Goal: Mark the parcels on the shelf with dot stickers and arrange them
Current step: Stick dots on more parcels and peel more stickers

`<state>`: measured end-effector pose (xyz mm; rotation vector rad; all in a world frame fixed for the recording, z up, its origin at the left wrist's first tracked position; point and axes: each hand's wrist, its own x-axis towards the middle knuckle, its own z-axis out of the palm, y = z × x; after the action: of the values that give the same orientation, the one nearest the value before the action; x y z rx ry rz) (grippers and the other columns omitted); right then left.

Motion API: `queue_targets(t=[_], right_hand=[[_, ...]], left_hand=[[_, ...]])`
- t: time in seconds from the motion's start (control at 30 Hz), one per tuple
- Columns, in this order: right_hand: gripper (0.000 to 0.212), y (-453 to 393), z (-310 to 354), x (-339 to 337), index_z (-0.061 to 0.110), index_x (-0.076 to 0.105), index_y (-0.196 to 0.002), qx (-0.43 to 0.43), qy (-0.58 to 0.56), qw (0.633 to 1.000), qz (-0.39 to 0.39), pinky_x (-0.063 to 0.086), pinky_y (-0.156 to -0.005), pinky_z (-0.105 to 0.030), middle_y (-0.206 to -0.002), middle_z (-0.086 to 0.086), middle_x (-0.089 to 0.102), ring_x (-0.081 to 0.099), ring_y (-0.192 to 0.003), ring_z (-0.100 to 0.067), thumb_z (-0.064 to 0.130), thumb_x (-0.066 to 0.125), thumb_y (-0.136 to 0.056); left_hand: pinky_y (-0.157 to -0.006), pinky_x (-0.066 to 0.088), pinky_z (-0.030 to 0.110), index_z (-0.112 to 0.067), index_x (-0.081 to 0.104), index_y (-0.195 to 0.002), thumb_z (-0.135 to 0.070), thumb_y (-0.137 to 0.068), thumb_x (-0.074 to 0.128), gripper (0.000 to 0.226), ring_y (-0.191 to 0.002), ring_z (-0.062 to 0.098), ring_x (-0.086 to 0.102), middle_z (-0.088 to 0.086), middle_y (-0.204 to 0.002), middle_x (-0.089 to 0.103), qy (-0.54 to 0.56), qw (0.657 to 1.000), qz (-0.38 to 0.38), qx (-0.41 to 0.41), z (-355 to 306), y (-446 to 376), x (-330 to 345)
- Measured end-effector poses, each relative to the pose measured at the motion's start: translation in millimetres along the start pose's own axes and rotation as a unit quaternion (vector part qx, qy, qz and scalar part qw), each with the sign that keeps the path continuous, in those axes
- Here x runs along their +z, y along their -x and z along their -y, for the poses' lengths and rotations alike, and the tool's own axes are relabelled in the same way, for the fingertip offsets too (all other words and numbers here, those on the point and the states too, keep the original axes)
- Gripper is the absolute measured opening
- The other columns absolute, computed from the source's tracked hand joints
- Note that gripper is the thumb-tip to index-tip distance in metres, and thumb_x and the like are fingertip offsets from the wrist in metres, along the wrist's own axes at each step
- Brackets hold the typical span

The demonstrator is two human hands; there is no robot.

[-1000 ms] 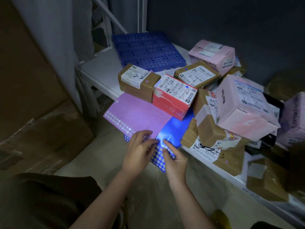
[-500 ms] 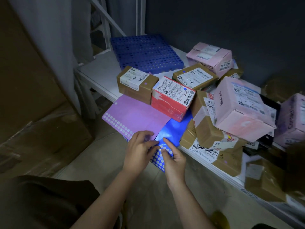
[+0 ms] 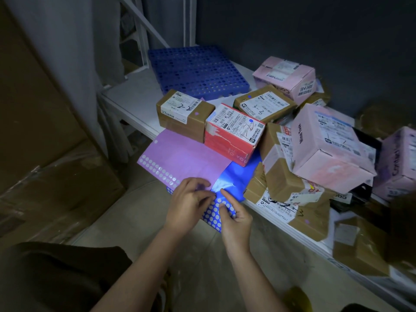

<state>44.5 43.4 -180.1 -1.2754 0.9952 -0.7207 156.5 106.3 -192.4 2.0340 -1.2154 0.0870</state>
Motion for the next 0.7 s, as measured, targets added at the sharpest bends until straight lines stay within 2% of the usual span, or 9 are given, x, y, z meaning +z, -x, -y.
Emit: queue_targets(t=[0.1, 0.2, 0.37, 0.47, 0.57, 0.7], right_hand=[[0.040, 1.0, 2.9, 0.7, 0.022, 0.071, -0.102, -0.001, -0.005, 1.000, -0.002, 0.046, -0.063, -0.010, -0.086, 0.017, 0.071, 0.054, -0.059, 0.003, -0.012, 0.056, -0.086], [0.041, 0.4, 3.6, 1.3, 0.025, 0.071, -0.097, 0.002, -0.009, 1.000, 0.002, 0.051, -0.071, -0.014, -0.094, 0.008, 0.072, 0.064, -0.072, 0.001, -0.011, 0.056, -0.087], [0.042, -2.0, 1.4, 0.2, 0.031, 0.071, -0.096, -0.002, 0.008, 1.000, 0.004, 0.053, -0.075, -0.022, -0.093, 0.008, 0.073, 0.063, -0.074, -0.005, -0.007, 0.057, -0.088], [0.041, -3.1, 1.4, -2.0, 0.032, 0.071, -0.099, -0.004, 0.014, 1.000, 0.014, 0.054, -0.081, -0.027, -0.100, 0.004, 0.073, 0.068, -0.084, -0.010, -0.005, 0.057, -0.089], [0.041, -3.5, 3.1, -1.8, 0.032, 0.071, -0.097, -0.009, 0.017, 1.000, 0.012, 0.054, -0.081, -0.024, -0.100, 0.006, 0.073, 0.068, -0.088, -0.009, -0.006, 0.056, -0.089], [0.044, -2.8, 1.7, -2.2, 0.034, 0.070, -0.097, -0.023, 0.033, 0.999, 0.008, 0.050, -0.074, -0.016, -0.102, 0.008, 0.072, 0.063, -0.078, -0.001, -0.007, 0.057, -0.088]], left_hand=[[-0.085, 0.040, 0.020, -0.018, 0.077, -0.087, -0.042, -0.080, 0.058, 0.031, -0.099, 0.011, 0.050, -0.002, -0.104, 0.066, 0.015, 1.000, 0.009, -0.011, 1.0, 3.4, 0.6], [-0.085, 0.040, 0.021, -0.018, 0.076, -0.088, -0.041, -0.078, 0.060, 0.030, -0.100, 0.011, 0.050, -0.002, -0.104, 0.066, 0.029, 0.999, 0.004, -0.026, -1.6, 4.4, 1.6], [-0.081, 0.045, 0.025, -0.018, 0.076, -0.088, -0.040, -0.079, 0.062, 0.028, -0.096, 0.009, 0.052, -0.005, -0.101, 0.066, 0.059, 0.998, -0.006, -0.030, -3.5, 4.4, 3.0], [-0.076, 0.050, 0.029, -0.020, 0.077, -0.089, -0.043, -0.079, 0.061, 0.029, -0.097, 0.007, 0.050, -0.010, -0.102, 0.063, 0.105, 0.993, 0.007, -0.061, -2.2, 3.4, 3.8], [-0.078, 0.049, 0.028, -0.020, 0.078, -0.089, -0.046, -0.078, 0.059, 0.033, -0.097, 0.005, 0.049, -0.014, -0.101, 0.059, 0.126, 0.989, 0.010, -0.072, -1.4, 1.1, 5.8], [-0.083, 0.045, 0.027, -0.022, 0.078, -0.086, -0.042, -0.079, 0.059, 0.029, -0.099, 0.005, 0.049, -0.017, -0.098, 0.058, 0.122, 0.990, 0.006, -0.075, 2.0, -0.5, 5.8]])
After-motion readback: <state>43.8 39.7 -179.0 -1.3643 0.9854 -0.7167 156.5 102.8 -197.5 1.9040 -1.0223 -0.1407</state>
